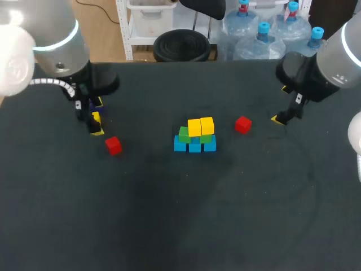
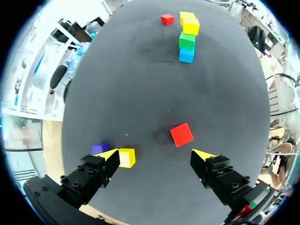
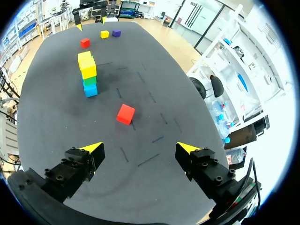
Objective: Place the blue cubes, place green cubes on the blue cubes, place the yellow cubes on the green cubes, then place the red cubes on the yellow cubes, and place purple cube on the red cubes.
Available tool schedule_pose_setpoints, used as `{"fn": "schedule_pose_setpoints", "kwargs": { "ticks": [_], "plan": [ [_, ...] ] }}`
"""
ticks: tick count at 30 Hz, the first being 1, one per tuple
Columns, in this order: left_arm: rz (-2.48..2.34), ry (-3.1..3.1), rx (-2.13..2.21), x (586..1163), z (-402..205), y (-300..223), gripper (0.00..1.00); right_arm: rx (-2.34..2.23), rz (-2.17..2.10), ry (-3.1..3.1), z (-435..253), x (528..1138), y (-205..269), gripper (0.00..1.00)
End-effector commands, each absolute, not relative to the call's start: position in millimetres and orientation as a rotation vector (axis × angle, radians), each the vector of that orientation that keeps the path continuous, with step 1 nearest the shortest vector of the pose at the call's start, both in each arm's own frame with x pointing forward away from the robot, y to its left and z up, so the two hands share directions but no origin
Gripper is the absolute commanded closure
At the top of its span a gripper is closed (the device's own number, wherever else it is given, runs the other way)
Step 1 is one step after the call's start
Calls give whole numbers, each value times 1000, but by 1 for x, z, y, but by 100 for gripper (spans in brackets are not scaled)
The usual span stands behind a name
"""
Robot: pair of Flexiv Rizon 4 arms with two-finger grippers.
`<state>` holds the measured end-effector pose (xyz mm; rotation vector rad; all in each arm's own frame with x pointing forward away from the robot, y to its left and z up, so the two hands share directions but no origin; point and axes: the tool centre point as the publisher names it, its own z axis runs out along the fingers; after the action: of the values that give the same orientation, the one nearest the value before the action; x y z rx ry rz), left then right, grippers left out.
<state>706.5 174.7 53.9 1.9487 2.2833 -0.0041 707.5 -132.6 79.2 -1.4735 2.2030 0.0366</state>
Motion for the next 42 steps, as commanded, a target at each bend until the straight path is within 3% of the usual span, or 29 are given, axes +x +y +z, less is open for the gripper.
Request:
{"fn": "schedule_pose_setpoints", "kwargs": {
  "ticks": [1, 42],
  "plan": [
    [-196, 2382, 2013, 727, 43, 181, 0, -1468, 29, 2201, 79, 705, -133, 0],
    [49, 2532, 1885, 762, 2, 210, 0, -1468, 29, 2201, 79, 705, -133, 0]
  ]
}}
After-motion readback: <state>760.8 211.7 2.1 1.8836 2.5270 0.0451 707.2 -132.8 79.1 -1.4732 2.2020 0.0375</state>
